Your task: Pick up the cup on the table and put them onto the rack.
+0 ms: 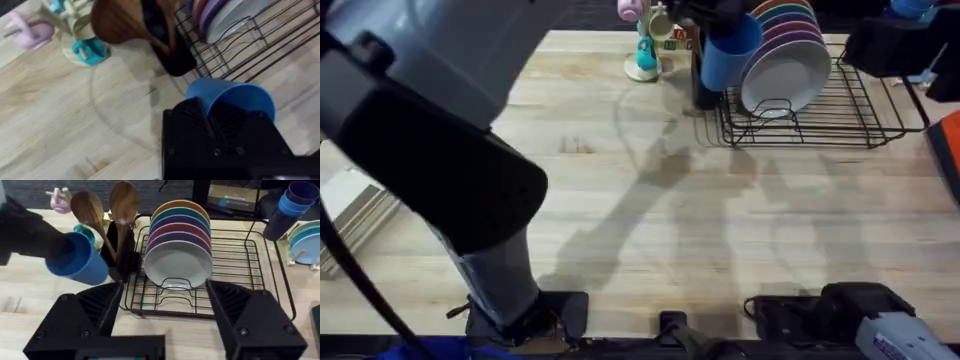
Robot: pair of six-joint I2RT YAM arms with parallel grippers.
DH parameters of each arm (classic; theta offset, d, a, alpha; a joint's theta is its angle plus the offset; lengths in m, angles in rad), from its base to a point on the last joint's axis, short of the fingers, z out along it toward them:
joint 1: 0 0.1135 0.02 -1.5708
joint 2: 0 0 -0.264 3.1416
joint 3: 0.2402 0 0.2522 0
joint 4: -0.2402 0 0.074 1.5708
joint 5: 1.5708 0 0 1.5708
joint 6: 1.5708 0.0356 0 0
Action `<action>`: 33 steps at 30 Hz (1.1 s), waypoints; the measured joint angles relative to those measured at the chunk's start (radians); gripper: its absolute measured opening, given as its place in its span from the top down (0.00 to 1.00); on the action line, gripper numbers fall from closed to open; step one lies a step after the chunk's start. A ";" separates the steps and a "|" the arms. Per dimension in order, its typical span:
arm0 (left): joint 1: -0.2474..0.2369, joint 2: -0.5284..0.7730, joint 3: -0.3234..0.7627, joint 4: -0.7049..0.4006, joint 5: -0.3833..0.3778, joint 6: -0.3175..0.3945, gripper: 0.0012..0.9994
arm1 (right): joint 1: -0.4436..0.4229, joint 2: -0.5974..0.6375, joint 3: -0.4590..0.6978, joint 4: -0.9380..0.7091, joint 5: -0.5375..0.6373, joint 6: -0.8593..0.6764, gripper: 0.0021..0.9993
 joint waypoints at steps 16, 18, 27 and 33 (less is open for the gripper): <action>-0.122 0.056 0.000 0.150 -0.002 0.000 0.96 | 0.000 0.000 0.000 0.000 0.000 -0.012 0.00; -0.122 0.085 0.000 0.155 -0.002 0.000 0.96 | 0.000 0.000 0.000 0.000 0.000 -0.012 0.00; -0.122 0.161 0.000 0.171 -0.002 0.001 0.96 | 0.000 0.000 0.000 0.000 0.000 -0.019 0.00; -0.122 0.177 0.000 0.178 -0.007 0.003 0.96 | 0.000 0.000 0.000 0.000 0.000 -0.019 0.00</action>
